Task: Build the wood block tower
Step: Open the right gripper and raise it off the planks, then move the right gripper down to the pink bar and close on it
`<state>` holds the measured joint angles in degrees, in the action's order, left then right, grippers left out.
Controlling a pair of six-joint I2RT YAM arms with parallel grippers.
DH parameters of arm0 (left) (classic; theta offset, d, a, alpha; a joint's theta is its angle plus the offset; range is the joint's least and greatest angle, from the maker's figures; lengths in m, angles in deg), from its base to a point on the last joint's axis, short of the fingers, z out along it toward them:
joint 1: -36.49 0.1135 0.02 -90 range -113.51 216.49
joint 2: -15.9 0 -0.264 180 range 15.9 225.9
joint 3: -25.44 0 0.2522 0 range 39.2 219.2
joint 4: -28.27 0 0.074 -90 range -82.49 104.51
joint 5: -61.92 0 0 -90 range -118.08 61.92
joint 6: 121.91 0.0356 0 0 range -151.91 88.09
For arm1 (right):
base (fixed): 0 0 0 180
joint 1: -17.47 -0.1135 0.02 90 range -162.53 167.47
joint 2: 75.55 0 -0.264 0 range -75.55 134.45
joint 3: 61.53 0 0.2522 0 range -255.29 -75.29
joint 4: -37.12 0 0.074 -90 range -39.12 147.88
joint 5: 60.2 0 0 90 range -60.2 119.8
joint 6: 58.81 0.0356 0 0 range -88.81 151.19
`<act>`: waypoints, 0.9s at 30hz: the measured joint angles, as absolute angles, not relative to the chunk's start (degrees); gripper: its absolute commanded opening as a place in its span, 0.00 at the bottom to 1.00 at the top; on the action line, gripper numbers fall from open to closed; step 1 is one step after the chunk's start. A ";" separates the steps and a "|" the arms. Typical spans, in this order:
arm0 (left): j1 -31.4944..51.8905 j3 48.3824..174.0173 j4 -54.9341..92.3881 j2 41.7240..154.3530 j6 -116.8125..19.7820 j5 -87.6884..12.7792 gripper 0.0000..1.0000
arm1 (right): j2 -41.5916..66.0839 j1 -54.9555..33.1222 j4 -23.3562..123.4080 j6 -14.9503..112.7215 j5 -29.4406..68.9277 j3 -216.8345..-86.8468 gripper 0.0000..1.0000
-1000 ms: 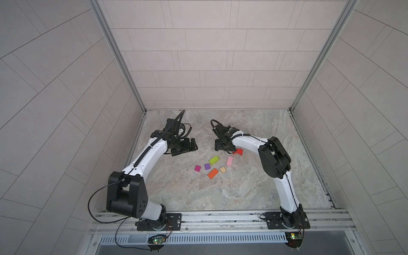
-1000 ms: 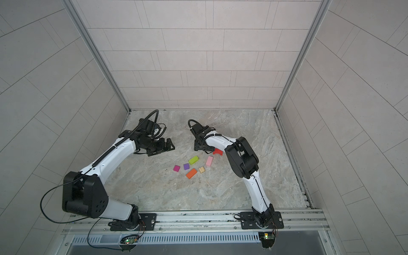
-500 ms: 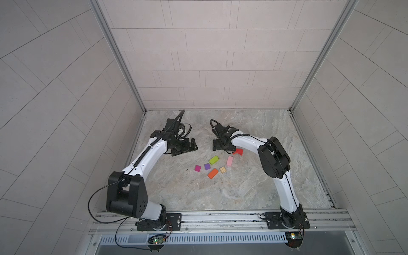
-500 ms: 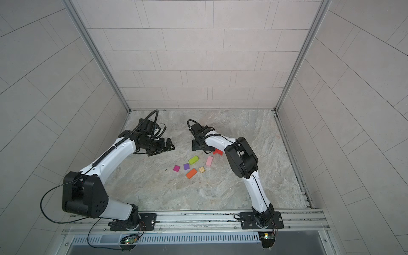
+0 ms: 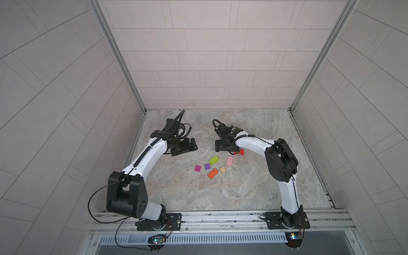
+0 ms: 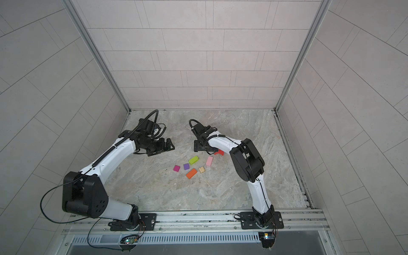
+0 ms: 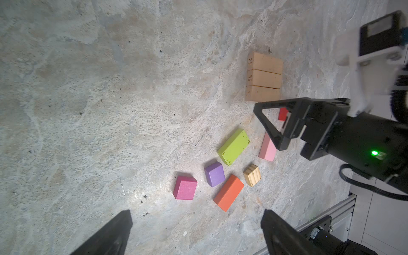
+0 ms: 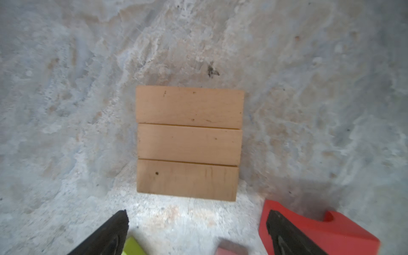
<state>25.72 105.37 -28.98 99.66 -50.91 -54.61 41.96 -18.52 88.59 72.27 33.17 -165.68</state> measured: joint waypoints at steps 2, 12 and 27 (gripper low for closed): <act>25.72 105.37 -28.98 99.66 -50.91 -54.61 0.99 | 39.82 -18.61 88.94 71.81 33.04 -165.07 0.95; 25.72 105.13 -28.80 98.46 -50.91 -54.76 0.98 | 31.86 -21.93 90.71 72.24 34.68 -159.14 0.77; 25.57 102.38 -24.78 96.36 -51.02 -64.73 0.98 | 26.92 -22.61 86.99 80.24 37.39 -146.31 0.68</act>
